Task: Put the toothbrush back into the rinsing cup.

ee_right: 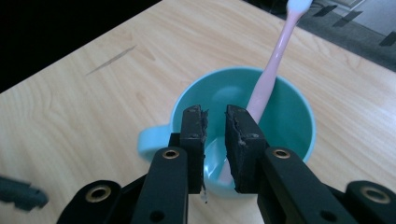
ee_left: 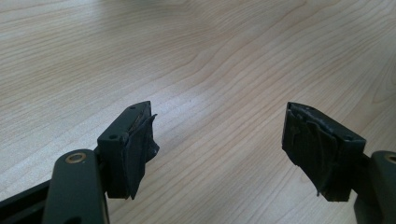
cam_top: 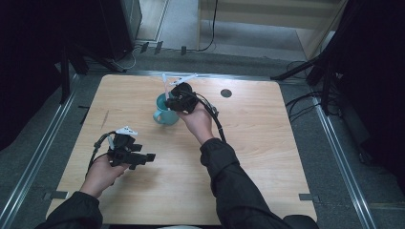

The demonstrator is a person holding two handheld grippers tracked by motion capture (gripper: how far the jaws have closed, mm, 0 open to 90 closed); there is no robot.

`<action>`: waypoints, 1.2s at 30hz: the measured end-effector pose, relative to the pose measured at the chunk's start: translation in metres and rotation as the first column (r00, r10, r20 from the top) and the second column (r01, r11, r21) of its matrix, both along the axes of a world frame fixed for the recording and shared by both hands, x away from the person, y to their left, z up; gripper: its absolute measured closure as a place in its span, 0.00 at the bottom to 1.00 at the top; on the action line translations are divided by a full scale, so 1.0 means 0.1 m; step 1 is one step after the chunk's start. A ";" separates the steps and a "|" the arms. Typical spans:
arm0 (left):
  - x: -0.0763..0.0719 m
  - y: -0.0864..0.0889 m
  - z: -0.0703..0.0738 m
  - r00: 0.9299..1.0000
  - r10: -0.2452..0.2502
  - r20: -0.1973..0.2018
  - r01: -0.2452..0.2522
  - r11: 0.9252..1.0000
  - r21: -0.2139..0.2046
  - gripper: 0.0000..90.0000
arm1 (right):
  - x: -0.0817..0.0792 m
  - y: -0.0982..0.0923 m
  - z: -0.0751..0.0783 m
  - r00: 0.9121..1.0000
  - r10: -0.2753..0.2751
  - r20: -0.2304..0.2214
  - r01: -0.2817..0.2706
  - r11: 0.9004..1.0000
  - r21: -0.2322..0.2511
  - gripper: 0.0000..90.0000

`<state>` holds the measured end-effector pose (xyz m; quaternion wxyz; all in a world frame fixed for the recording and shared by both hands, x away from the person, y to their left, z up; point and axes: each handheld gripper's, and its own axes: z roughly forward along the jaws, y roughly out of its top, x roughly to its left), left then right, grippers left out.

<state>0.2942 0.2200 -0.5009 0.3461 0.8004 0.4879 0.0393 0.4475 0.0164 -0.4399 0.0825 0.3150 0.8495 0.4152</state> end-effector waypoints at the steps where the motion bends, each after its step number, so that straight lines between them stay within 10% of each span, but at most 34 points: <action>1: 0.00 0.00 0.00 1.000 0.000 0.000 0.000 1.000 0.002 0.28 | -0.01 -0.02 0.00 1.000 0.013 -0.002 -0.013 1.000 -0.001 0.84; 36: 0.01 -0.02 -0.02 1.000 0.017 0.008 -0.017 1.000 0.018 0.20 | -0.54 -0.59 -0.02 0.995 0.103 -0.016 -0.104 0.994 -0.029 0.74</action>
